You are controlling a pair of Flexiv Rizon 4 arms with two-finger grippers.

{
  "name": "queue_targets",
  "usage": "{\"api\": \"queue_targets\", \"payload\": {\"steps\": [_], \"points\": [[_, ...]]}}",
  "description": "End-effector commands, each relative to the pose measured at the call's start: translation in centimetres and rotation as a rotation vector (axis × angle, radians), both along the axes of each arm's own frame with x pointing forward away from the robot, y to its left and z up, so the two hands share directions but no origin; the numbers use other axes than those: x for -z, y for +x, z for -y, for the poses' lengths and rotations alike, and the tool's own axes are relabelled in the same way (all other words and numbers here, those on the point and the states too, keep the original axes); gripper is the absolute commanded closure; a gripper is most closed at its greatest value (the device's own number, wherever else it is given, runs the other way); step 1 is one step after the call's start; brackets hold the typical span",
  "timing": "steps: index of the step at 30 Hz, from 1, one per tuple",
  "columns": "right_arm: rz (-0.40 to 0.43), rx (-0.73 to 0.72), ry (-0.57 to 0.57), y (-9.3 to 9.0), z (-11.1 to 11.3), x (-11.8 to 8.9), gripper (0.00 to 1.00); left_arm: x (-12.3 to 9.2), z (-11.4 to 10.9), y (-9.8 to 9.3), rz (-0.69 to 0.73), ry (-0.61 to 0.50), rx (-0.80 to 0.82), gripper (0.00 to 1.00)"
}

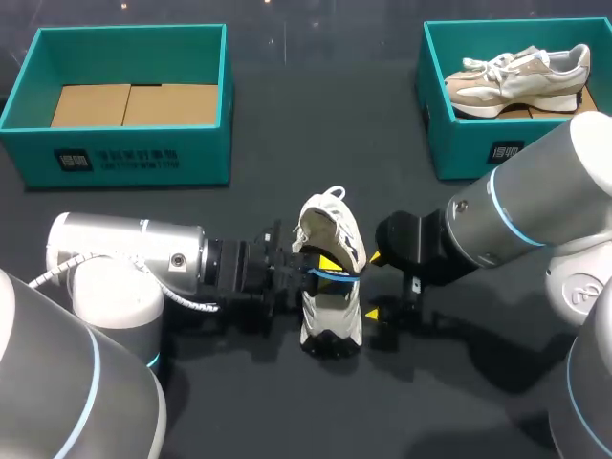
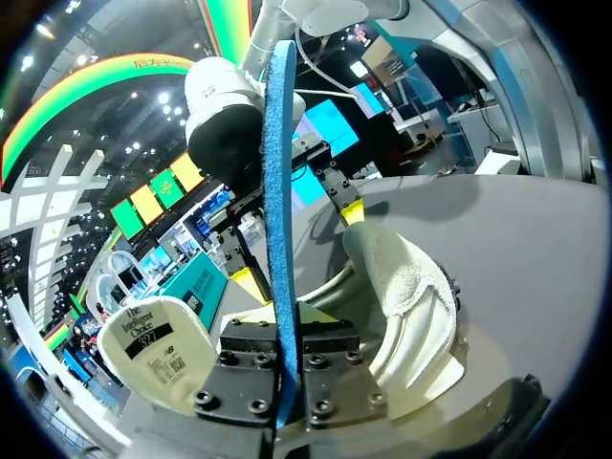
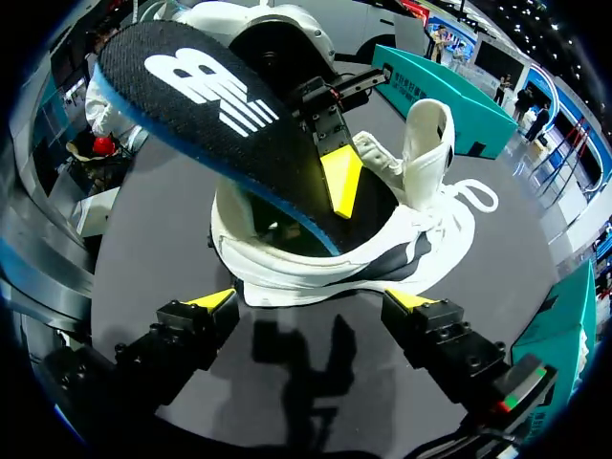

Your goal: Take the shoe out of the shoebox, open the shoe tongue, remove and reinsert the insole, then place the shoe into the shoebox

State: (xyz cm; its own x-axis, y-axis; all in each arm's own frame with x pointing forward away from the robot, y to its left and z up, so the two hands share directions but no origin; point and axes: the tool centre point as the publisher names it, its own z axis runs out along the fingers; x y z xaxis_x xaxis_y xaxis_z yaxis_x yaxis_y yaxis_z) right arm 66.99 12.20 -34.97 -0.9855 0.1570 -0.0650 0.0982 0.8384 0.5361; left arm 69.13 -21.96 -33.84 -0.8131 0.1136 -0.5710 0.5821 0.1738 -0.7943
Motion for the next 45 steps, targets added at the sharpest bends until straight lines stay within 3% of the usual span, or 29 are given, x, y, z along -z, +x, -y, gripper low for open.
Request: {"api": "queue_targets", "payload": {"steps": [1, 4, 8, 22, 27, 28, 30, 45], "points": [[0.002, 0.002, -0.001, -0.1, 0.0, 0.0, 0.00, -0.2, 0.0, -0.3, -0.003, -0.011, 0.007, 1.00], [0.002, 0.002, -0.001, -0.1, 0.0, 0.0, 0.00, -0.7, 0.1, -0.7, -0.015, -0.032, 0.018, 1.00], [0.002, 0.002, -0.001, -0.1, 0.0, 0.0, 0.00, -1.3, 0.2, -1.2, -0.018, -0.050, 0.029, 0.82], [0.002, 0.002, -0.001, -0.1, 0.0, 0.0, 0.00, -3.1, 0.8, -2.8, -0.004, -0.077, 0.073, 0.73], [0.002, 0.002, -0.001, -0.1, 0.0, 0.0, 0.00, -3.5, 1.3, -3.4, 0.012, -0.080, 0.097, 0.75], [0.002, 0.002, -0.001, -0.1, 0.0, 0.0, 0.00, -3.5, 1.4, -3.5, 0.020, -0.075, 0.103, 0.79], [0.002, 0.002, -0.001, -0.1, 0.0, 0.0, 0.00, -3.5, 1.5, -3.6, 0.028, -0.075, 0.111, 1.00], [0.002, 0.002, -0.001, -0.1, 0.0, 0.0, 0.00, -0.7, 0.8, -1.0, 0.083, -0.010, 0.067, 1.00]]}}
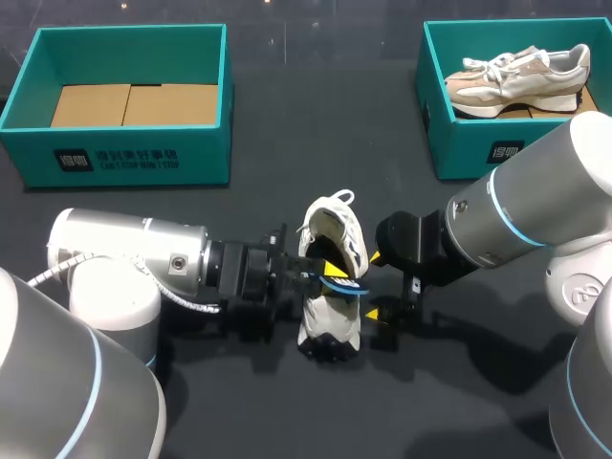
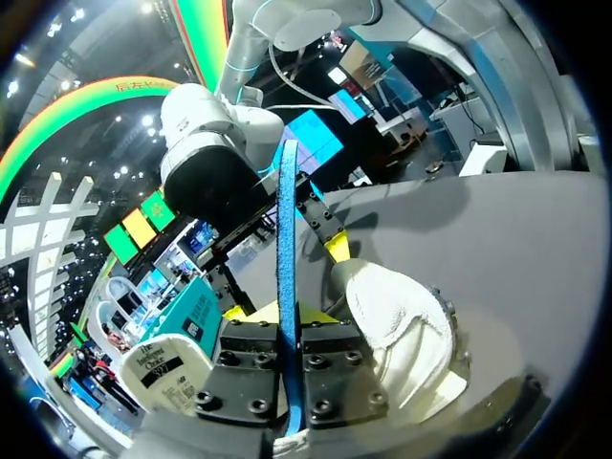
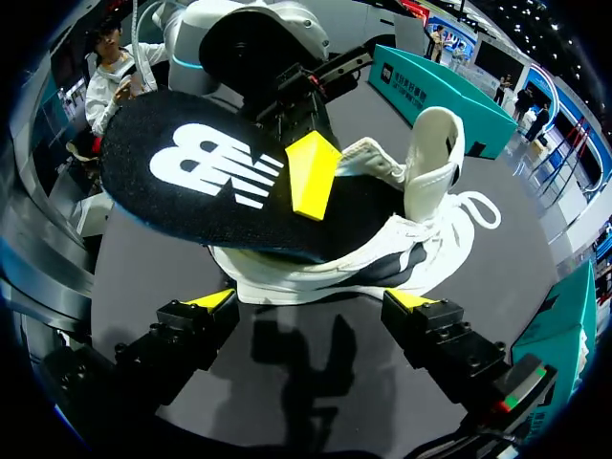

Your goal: Take the shoe out of the shoebox, open the shoe tongue, remove and reinsert the insole, then place the shoe into the shoebox

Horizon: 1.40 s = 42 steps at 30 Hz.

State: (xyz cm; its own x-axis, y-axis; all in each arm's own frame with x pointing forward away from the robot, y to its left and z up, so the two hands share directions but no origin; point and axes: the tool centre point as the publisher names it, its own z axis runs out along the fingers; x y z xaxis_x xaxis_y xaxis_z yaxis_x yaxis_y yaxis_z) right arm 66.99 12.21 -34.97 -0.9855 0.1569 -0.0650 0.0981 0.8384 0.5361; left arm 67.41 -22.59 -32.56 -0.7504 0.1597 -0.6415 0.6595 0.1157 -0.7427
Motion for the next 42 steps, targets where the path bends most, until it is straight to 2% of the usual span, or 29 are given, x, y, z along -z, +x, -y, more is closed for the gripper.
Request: {"api": "queue_targets", "payload": {"steps": [1, 8, 14, 15, 16, 17, 24, 28, 30, 31, 36, 42], "points": [[0.002, 0.002, -0.001, -0.1, 0.0, 0.0, 0.00, 0.7, 0.1, 1.1, -0.007, 0.007, -0.011, 1.00], [0.002, 0.002, -0.001, -0.1, 0.0, 0.0, 0.00, 1.4, -0.3, 2.4, -0.038, 0.013, -0.050, 1.00], [0.002, 0.002, -0.001, -0.1, 0.0, 0.0, 0.00, 0.7, -0.4, 1.5, -0.064, -0.018, -0.039, 1.00], [0.002, 0.002, -0.001, -0.1, 0.0, 0.0, 0.00, 0.6, -0.4, 1.3, -0.069, -0.027, -0.035, 0.94], [0.002, 0.002, -0.001, -0.1, 0.0, 0.0, 0.00, 0.4, -0.4, 1.2, -0.072, -0.033, -0.031, 0.83], [0.002, 0.002, -0.001, -0.1, 0.0, 0.0, 0.00, 0.1, -0.4, 0.9, -0.071, -0.039, -0.027, 0.79], [0.002, 0.002, -0.001, -0.1, 0.0, 0.0, 0.00, -1.5, -0.1, -0.6, -0.065, -0.077, 0.011, 0.75], [0.002, 0.002, -0.001, -0.1, 0.0, 0.0, 0.00, -1.9, 0.1, -1.5, -0.052, -0.082, 0.039, 0.77], [0.002, 0.002, -0.001, -0.1, 0.0, 0.0, 0.00, -2.0, 0.3, -1.8, -0.042, -0.079, 0.052, 0.89], [0.002, 0.002, -0.001, -0.1, 0.0, 0.0, 0.00, -1.9, 0.4, -1.9, -0.035, -0.077, 0.057, 0.99], [0.002, 0.002, -0.001, -0.1, 0.0, 0.0, 0.00, -1.0, 0.7, -1.5, 0.010, -0.052, 0.058, 1.00], [0.002, 0.002, -0.001, -0.1, 0.0, 0.0, 0.00, 0.2, 0.6, 0.2, 0.052, -0.020, 0.028, 1.00]]}}
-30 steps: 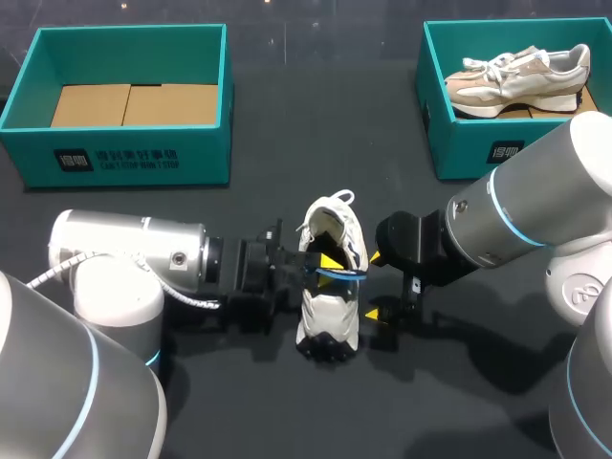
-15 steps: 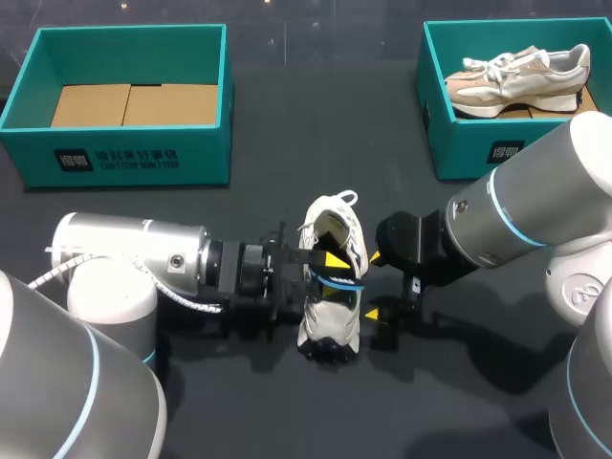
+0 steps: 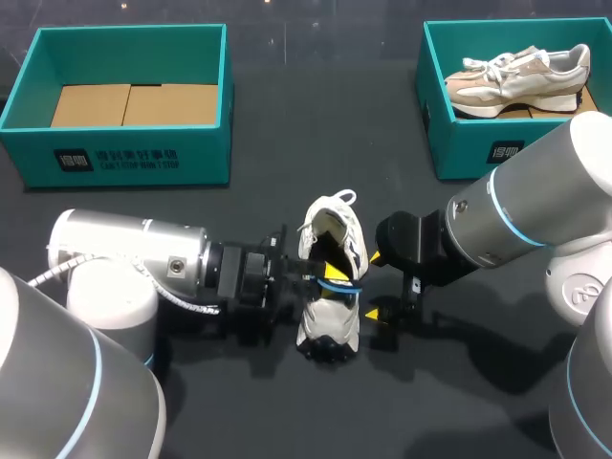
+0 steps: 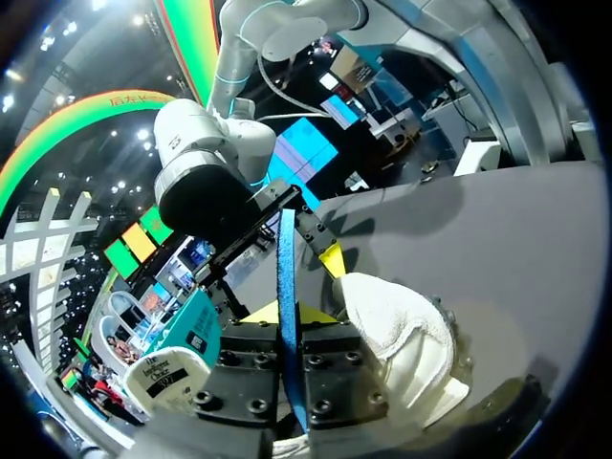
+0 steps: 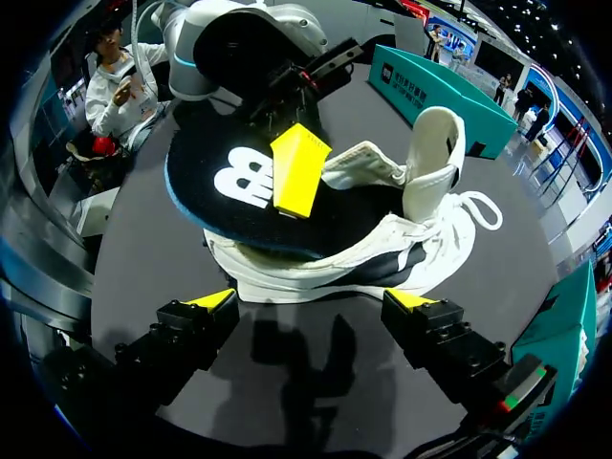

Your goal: Take the shoe out of the shoebox, open the shoe tongue, remove and reinsert the insole, then place the shoe into the shoebox

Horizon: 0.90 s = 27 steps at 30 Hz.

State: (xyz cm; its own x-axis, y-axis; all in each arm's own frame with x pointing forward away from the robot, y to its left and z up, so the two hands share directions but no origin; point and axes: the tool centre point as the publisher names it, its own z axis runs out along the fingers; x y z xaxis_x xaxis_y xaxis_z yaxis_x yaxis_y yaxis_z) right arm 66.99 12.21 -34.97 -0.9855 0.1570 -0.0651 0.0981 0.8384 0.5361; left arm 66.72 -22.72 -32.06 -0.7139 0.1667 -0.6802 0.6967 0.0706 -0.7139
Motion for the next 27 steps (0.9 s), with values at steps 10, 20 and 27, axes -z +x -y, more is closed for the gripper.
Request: {"api": "queue_targets", "payload": {"steps": [10, 20, 27], "points": [[0.002, 0.002, -0.001, -0.1, 0.0, 0.0, 0.00, 1.6, 0.0, 2.7, -0.025, 0.009, -0.046, 1.00], [0.002, 0.002, -0.001, -0.1, 0.0, 0.0, 0.00, -0.7, -0.3, 0.4, -0.067, -0.050, 0.005, 0.66], [0.002, 0.002, -0.001, -0.1, 0.0, 0.0, 0.00, -1.2, -0.1, -0.7, -0.054, -0.050, 0.042, 0.87]]}}
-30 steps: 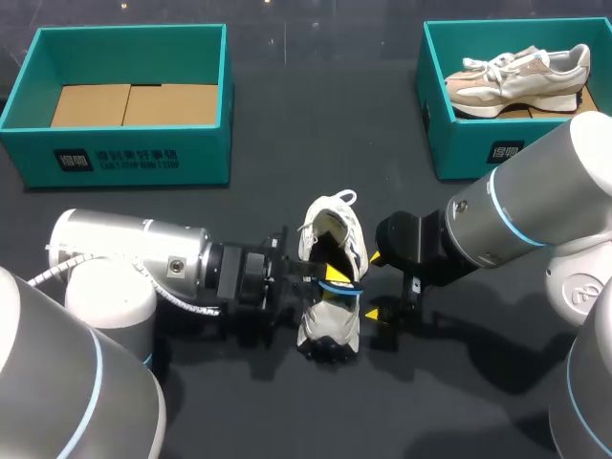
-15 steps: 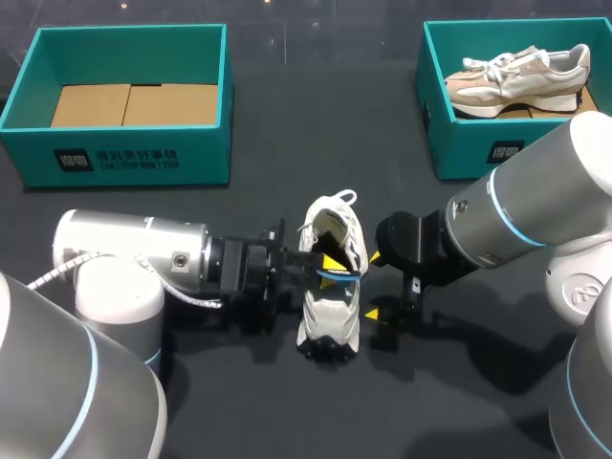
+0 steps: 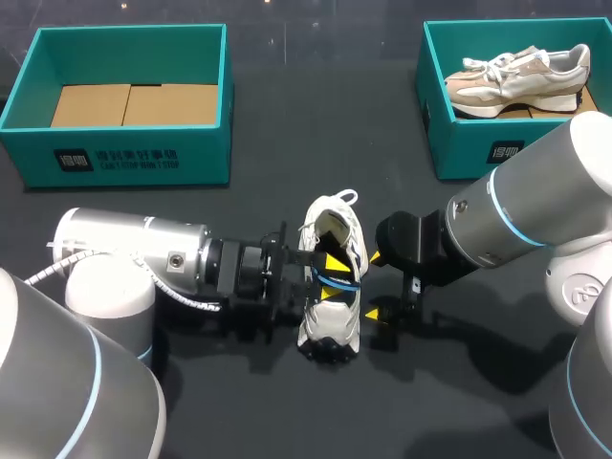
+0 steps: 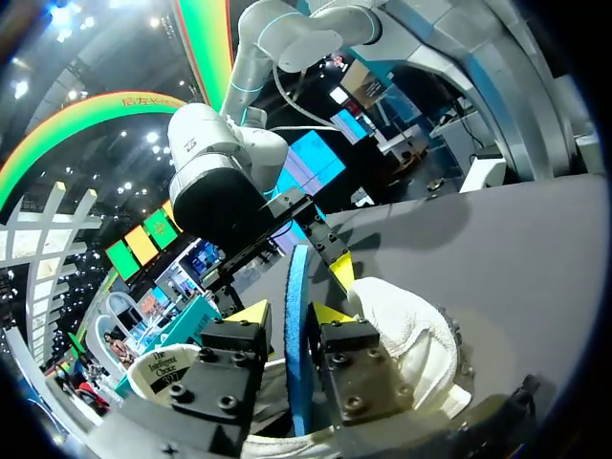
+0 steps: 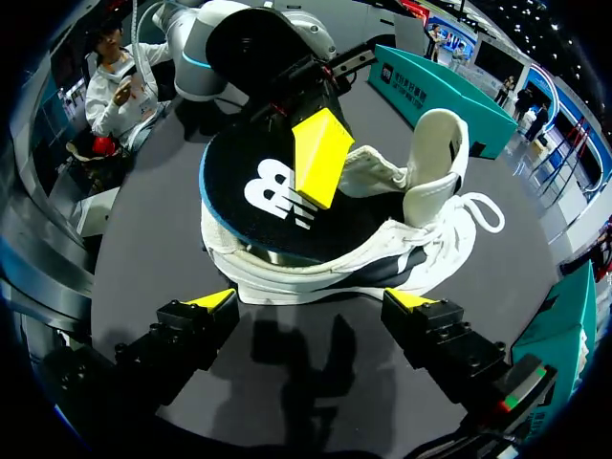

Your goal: Take the shoe out of the shoebox, open the shoe tongue, remove and reinsert the insole, then place the shoe into the shoebox

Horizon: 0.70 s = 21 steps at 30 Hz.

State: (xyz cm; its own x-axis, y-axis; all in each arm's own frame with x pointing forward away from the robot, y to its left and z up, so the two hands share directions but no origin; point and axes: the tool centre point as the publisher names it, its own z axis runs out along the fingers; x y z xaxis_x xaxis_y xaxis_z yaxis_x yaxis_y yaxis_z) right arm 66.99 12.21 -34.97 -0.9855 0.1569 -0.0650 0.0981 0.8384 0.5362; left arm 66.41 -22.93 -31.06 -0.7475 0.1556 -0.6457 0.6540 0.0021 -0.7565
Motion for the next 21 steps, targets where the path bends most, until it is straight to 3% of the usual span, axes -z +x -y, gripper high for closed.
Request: {"api": "queue_targets", "payload": {"steps": [1, 2, 10, 15, 18, 19, 21], "points": [[0.002, 0.002, -0.001, -0.1, 0.0, 0.0, 0.00, -0.1, -0.2, -0.4, 0.011, 0.010, 0.007, 0.95], [0.002, 0.002, -0.001, -0.1, 0.0, 0.0, 0.00, 0.2, 0.0, -0.4, 0.032, 0.025, 0.012, 1.00], [0.002, 0.002, -0.001, -0.1, 0.0, 0.0, 0.00, 2.5, 0.3, 1.4, 0.105, 0.083, 0.003, 1.00], [0.002, 0.002, -0.001, -0.1, 0.0, 0.0, 0.00, 3.1, -0.1, 2.6, 0.123, 0.093, -0.027, 1.00], [0.002, 0.002, -0.001, -0.1, 0.0, 0.0, 0.00, 2.7, -0.4, 2.4, 0.095, 0.069, -0.024, 1.00], [0.002, 0.002, -0.001, -0.1, 0.0, 0.0, 0.00, 2.4, -0.4, 2.1, 0.090, 0.063, -0.021, 0.93], [0.002, 0.002, -0.001, -0.1, 0.0, 0.0, 0.00, 1.9, -0.6, 1.6, 0.078, 0.046, -0.012, 0.64]]}}
